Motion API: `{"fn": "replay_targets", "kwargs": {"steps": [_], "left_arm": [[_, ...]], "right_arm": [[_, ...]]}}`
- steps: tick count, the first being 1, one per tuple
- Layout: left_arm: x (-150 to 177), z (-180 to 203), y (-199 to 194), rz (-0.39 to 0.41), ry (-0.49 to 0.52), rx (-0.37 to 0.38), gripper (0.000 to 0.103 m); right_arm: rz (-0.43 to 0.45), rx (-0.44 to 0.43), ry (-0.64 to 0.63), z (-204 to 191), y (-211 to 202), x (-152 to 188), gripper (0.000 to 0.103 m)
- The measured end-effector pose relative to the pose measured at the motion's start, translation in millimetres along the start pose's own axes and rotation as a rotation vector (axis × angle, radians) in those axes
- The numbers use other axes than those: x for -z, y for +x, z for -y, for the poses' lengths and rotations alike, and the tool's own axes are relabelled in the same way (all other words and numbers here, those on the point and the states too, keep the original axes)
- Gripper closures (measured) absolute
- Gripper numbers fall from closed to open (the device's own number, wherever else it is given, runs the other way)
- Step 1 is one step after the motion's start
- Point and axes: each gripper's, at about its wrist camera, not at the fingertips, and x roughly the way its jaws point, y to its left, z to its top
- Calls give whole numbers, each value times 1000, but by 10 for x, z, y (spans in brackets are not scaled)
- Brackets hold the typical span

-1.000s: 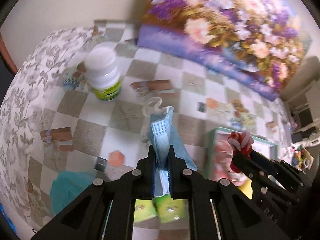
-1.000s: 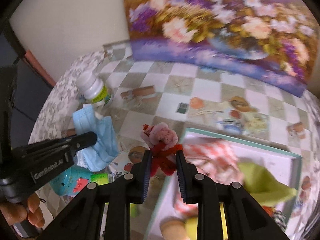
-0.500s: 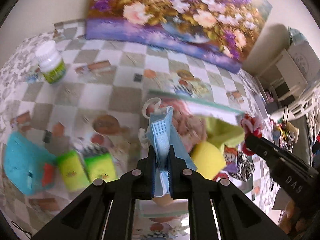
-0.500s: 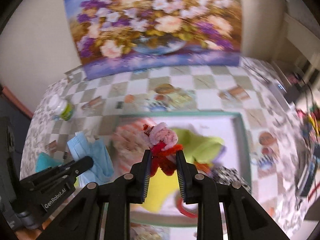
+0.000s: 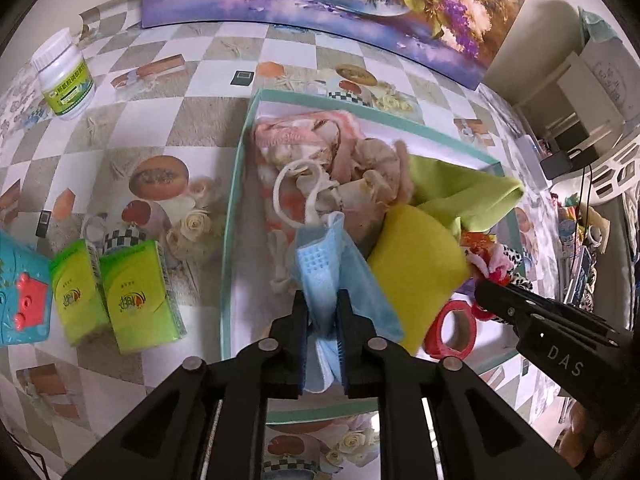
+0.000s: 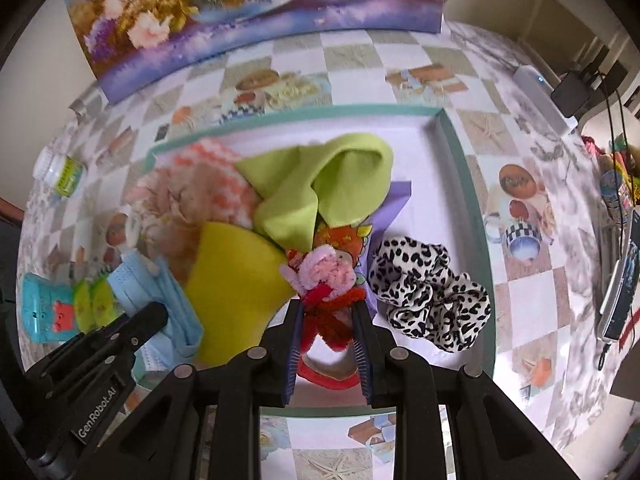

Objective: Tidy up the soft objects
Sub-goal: 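Lower the mask and clown toy into the tray and open both grippers, then withdraw both grippers from the tray toward the green tissue packs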

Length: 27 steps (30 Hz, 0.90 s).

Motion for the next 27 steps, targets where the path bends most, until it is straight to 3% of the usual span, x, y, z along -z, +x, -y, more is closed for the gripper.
{"fn": "replay_targets", "kwargs": {"steps": [3,4,7,11,18,27], "left_arm": [[-4,-12,-17,2,-2,-1,60],[-3,-16,-29,4,-4,6,56],[-13,-9,-46,2,1,16,52],[-27,2,-124,16,13,24,40],[-87,-104,-284,61,6,-9,33],[-176,-591,-516,110,-82,-76,22]], "right_arm": [[10,13,-3,-9,-39,-20,75],[14,16,-4,-10,-52,-24,75],[18,36,-8,-18,-78,-31,70],[35,65,-16,-31,-145,-49,50],[74,86,-31,-102,-268,-81,45],[166,-24,-96,-503,-502,-152,44]]}}
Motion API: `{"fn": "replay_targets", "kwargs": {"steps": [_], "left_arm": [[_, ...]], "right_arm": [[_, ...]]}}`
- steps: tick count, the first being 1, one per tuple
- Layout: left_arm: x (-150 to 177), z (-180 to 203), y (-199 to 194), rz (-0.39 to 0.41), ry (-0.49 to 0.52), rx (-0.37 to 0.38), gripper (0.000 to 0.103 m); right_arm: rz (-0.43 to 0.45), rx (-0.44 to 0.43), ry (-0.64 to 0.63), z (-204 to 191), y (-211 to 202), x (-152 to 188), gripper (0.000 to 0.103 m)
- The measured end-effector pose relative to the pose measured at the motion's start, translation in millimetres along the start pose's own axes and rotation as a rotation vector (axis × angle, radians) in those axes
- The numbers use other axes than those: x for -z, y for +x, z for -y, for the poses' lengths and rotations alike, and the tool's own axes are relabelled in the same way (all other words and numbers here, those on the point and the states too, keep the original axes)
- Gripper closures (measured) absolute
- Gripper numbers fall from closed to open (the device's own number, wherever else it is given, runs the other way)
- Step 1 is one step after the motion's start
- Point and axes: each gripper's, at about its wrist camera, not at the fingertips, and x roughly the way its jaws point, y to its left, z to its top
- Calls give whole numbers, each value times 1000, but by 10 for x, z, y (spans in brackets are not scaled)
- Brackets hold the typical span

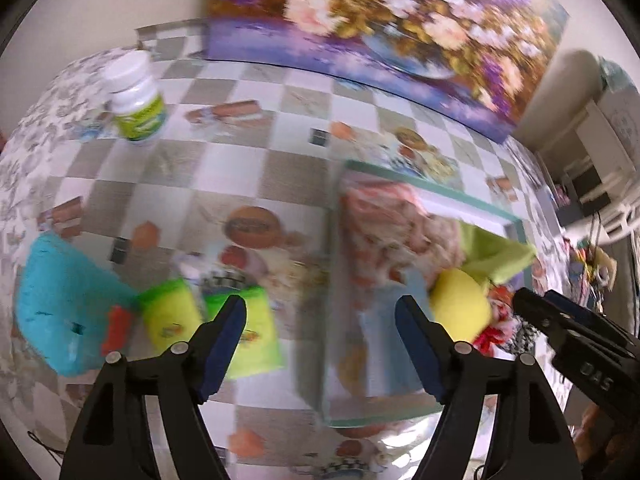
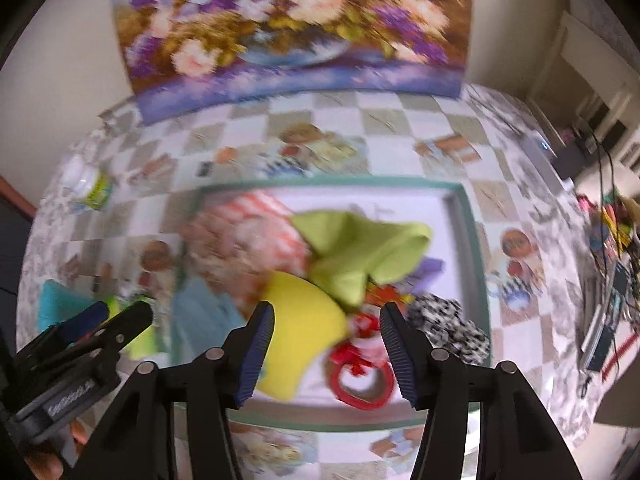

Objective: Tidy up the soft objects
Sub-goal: 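Withdraw both grippers from the tray toward the green tissue packs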

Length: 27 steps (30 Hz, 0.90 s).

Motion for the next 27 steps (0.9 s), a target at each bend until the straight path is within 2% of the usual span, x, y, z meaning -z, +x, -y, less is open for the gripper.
{"fn": "replay_targets", "kwargs": {"steps": [1,6,8,16,21,27], "left_arm": [[-11,-58,-12,3,-8,-9,19],[-82,-354,-92,17,-58,-43,16],[-120,-426,-146,26,-62,-52,12],[-246,-735,-458,65,-100,-69,11],[-168,-917,-702,108,-134,-71,11],[116,-1091,-806,134,-191,-79,11]], "right_arm": [[5,-11,-6,-42,-9,-10,44],[23,-66,-67,-347,-36,-65,43],[23,-92,-98,-493,-28,-76,42],[-12,-176,-215,-1016,98,25,40],[-63,-189,-274,-1260,280,119,40],[-110,-198,-316,-1431,460,224,40]]}}
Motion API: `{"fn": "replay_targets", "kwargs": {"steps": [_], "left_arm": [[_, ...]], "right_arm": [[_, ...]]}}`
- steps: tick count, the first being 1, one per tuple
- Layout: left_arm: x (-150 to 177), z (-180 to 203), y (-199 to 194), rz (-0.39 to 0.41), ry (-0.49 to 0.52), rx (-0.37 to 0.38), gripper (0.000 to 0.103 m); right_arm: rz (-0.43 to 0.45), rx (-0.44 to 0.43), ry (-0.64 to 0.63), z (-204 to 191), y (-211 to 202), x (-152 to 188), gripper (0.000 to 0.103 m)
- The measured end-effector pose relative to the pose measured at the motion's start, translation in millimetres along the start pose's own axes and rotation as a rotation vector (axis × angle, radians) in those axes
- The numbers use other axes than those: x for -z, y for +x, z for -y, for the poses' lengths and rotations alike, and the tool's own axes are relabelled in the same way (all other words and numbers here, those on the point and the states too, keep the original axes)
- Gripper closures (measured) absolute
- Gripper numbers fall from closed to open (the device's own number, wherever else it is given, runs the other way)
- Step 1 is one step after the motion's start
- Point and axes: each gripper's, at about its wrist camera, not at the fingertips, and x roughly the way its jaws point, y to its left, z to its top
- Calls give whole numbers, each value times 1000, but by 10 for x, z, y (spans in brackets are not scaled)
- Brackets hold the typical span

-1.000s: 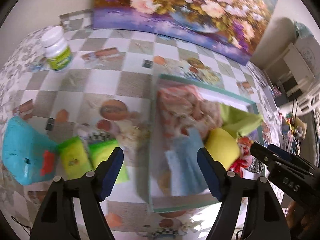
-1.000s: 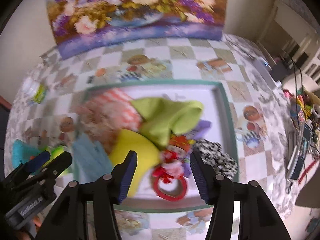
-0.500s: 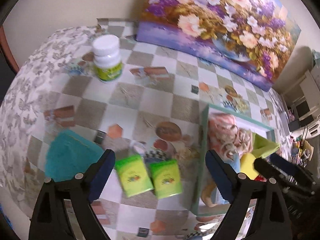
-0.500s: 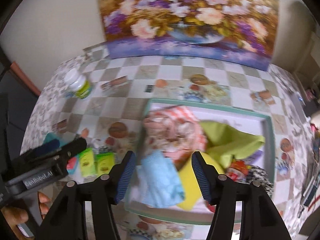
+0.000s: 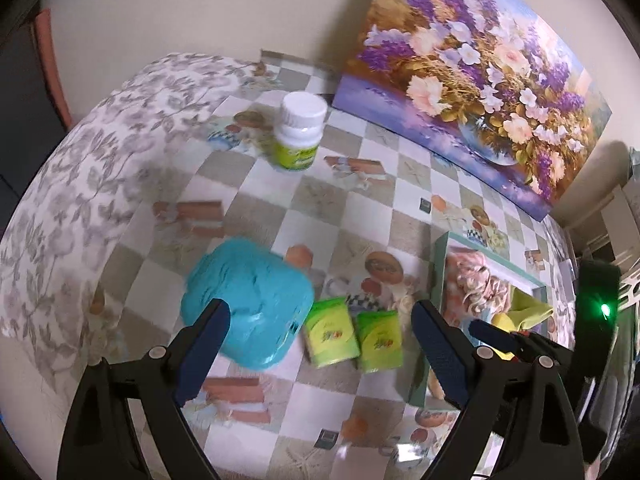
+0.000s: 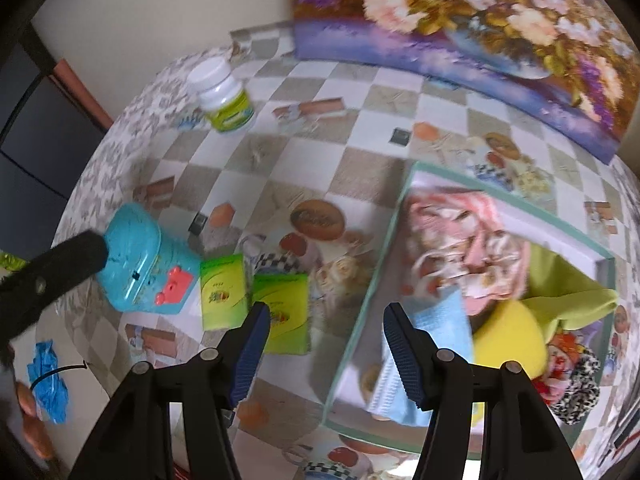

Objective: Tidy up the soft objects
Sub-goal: 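Withdraw both grippers from the tray toward the green tissue packs, then grasp a green tissue pack with the right gripper while the left gripper grasps the other pack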

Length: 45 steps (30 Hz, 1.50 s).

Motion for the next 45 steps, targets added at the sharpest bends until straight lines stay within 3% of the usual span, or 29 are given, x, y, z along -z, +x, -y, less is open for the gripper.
{"fn": "replay_targets", "kwargs": {"steps": [5,17,29,45], "left_arm": [[232,-73,14,-7,-29,-1,11],[628,-326,194,-56,-80,-93,11],[696,-417,479,-118,-132,-110,11],[703,-445,552,-136,-148,-95,11]], "right_arm": [[-15,-4,-29,-105,67,49,40],[-52,-15,-53,-196,247,66,40],[-97,4,-82,-299,509,20,40],[-109,8,-82,-327,663,-14,41]]}}
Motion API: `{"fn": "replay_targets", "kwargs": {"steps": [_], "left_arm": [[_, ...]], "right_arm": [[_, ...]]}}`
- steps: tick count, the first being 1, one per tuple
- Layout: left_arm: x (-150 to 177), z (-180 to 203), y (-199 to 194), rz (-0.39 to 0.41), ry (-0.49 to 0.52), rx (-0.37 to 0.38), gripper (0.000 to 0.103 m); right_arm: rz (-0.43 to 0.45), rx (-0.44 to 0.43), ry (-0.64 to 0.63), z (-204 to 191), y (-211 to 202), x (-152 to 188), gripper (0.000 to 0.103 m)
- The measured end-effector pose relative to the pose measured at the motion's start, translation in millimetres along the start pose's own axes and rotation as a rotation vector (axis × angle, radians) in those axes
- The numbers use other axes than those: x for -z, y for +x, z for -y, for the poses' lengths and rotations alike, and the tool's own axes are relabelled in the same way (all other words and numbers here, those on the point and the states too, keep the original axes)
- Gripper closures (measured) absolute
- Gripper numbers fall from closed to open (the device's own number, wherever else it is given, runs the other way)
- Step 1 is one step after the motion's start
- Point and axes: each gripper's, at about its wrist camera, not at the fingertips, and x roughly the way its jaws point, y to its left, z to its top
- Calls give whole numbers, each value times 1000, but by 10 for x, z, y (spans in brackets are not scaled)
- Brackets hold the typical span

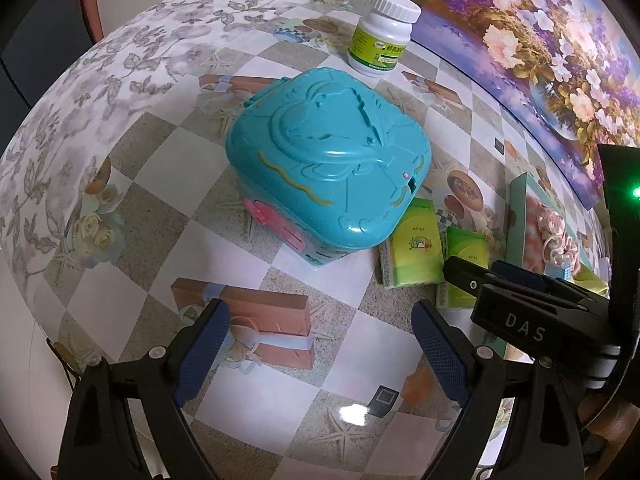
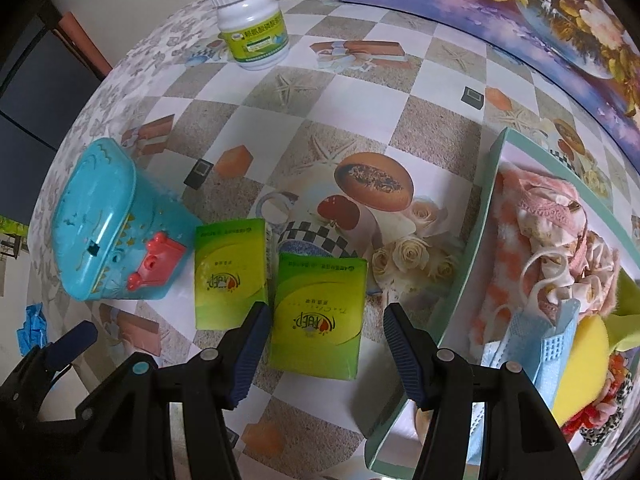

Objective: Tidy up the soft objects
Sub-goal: 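Grasp a green tissue pack with the right gripper while the left gripper grasps the other pack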

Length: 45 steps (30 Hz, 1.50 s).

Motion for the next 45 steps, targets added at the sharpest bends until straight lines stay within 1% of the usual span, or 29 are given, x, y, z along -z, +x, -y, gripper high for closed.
{"fn": "replay_targets", "kwargs": {"steps": [4,11,19,25,33,41,45], "left_arm": [[-3,6,6,-2,4,0,11],[-19,23,22,-4,9,-2,11],[-13,2,20,-6,2,-3,11],[-9,9,22,-5,3,-7,11],[2,20,-7,-1,5,-12,11],[33,119,-119,9,21,1,11],[31,230,-155,11,40,4,11]], "right_arm": [[-7,9,-10,30,-16,4,43],[-9,24,-38,-36,25,2,43],[-14,-7,-40,-62,47,6,52],[-14,-17,-45,-70,52,25,53],[-21,-24,-37,-5,-18,138,54],[24,-35,3,120,-284,298,54],[61,-37,40,280,-504,390,54]]}}
